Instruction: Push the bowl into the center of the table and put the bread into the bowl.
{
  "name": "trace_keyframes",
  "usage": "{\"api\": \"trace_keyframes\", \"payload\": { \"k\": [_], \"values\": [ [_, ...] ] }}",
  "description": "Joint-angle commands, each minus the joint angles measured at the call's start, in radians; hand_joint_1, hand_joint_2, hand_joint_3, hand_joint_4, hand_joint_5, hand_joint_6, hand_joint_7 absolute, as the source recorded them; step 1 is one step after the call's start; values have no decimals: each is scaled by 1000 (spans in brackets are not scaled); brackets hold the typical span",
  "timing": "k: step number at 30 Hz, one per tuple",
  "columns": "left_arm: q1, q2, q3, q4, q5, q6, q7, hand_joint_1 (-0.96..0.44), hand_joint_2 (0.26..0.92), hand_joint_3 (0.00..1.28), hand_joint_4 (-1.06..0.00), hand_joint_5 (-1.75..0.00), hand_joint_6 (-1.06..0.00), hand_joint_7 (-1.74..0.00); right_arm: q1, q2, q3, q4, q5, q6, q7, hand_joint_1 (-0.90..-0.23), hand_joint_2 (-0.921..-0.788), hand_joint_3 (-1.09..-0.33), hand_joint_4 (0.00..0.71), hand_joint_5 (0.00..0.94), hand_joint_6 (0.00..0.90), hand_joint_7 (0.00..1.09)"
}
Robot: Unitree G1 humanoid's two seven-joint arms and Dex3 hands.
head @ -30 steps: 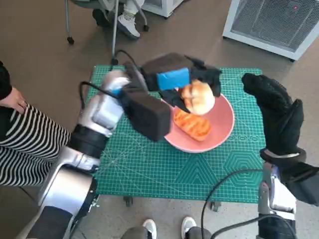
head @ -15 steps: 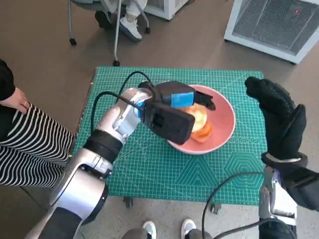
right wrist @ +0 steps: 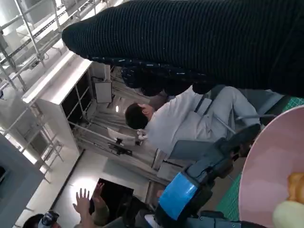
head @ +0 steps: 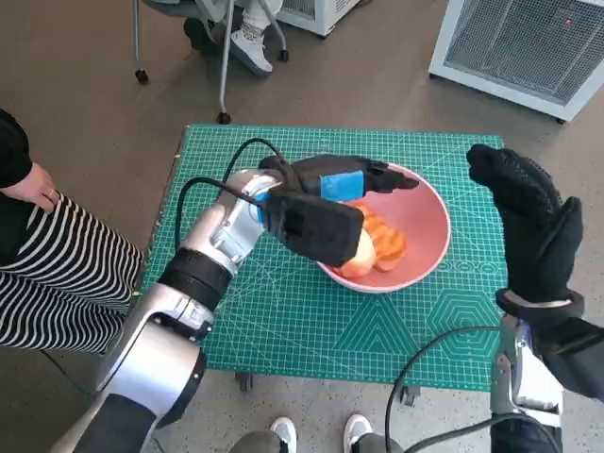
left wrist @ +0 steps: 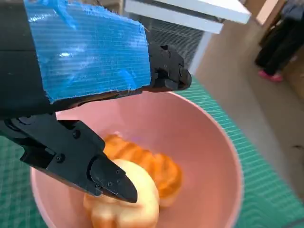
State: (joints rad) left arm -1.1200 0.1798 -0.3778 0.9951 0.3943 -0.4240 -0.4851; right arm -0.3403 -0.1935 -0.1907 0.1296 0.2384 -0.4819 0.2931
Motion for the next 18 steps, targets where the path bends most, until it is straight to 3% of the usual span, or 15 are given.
{"api": "trace_keyframes", "payload": {
  "k": [1,6,13,18],
  "values": [
    [27,14,67,1,-91,-23,-58,-397,782,4,-8,0,-144,-46,4,5,4,17,-6,5,-8,-773,-921,-798,155,1,19,508],
    [51,26,152,-5,-206,-42,-130,-470,787,5,-1,0,-138,-40,-2,2,3,13,-6,10,-10,-773,-921,-796,154,0,19,509],
    [116,9,355,-56,-479,-61,-235,-545,826,17,-9,-4,-157,-44,-20,-3,-1,-5,-3,33,-19,-765,-921,-799,146,0,20,510],
    [187,-64,494,-140,-677,-46,-222,-645,897,31,-94,-20,-209,-56,-39,-5,0,-44,-11,72,-41,-756,-921,-804,137,0,21,511]
  ]
}}
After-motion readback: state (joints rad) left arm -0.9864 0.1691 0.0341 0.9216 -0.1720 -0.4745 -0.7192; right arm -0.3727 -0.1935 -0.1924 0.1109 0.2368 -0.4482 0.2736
